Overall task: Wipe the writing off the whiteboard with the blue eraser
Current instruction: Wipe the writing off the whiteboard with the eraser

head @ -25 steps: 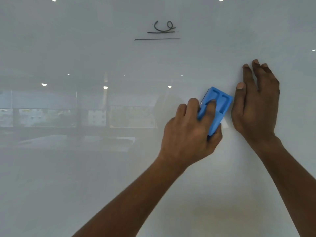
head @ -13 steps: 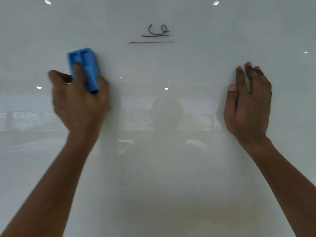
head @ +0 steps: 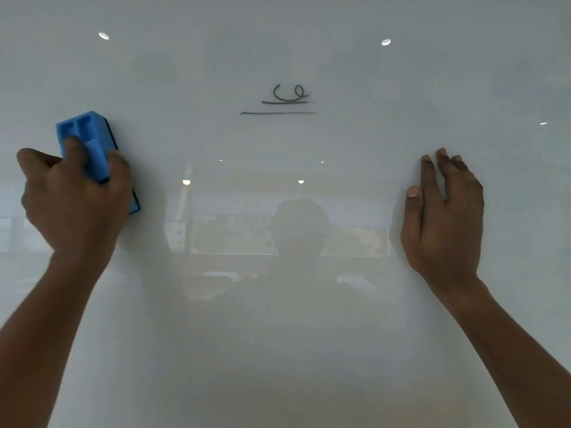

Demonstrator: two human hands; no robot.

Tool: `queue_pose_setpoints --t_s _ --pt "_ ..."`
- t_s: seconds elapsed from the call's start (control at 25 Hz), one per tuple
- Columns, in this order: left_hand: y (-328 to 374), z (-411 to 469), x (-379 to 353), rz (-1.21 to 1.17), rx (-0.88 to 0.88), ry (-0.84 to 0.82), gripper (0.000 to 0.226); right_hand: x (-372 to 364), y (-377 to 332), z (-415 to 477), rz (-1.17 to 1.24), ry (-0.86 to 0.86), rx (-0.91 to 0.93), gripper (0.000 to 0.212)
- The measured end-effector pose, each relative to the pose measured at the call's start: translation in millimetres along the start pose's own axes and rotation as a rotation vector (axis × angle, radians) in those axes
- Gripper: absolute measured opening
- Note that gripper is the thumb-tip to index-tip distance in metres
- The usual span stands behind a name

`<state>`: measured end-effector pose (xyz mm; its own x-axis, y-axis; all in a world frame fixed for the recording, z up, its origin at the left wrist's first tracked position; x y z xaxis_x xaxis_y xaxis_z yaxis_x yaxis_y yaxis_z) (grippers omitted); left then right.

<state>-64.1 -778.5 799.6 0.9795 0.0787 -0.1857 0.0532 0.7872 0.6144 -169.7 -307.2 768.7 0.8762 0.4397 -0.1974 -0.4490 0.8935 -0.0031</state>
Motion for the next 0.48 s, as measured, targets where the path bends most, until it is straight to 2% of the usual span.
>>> queue_pose_setpoints --t_s 0.12,0.24,0.32,0.4,0.48 --pt "54 -21 2 0.009 -0.032 0.037 0.063 0 0 0 -0.008 -0.016 0.009 0.05" --pt "119 -26 1 0.0 -0.091 0.074 0.062 0 0 -1 -0.015 -0.005 0.008 0.051" --pt "159 -28 -10 -0.015 -0.157 0.027 0.062 -1 -1 0 -0.015 -0.007 0.005 0.051" --pt "203 -51 -16 -0.032 -0.313 -0.036 0.063 0 -1 0 -0.017 -0.012 0.003 0.052" --pt "240 -82 -20 -0.086 -0.569 -0.082 0.063 1 0 0 -0.011 -0.017 0.007 0.052"
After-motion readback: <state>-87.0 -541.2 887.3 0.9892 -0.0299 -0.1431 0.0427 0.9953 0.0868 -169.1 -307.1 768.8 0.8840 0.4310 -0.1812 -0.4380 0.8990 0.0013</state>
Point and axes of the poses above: each hand's wrist, its own z-axis towards the middle knuckle, its own x-axis out of the back of the hand, y = z × x, the point moved 2 cm from there along z, towards the middle knuckle, and after that the axes turned 2 degrees about z, right-handed, at the moved point
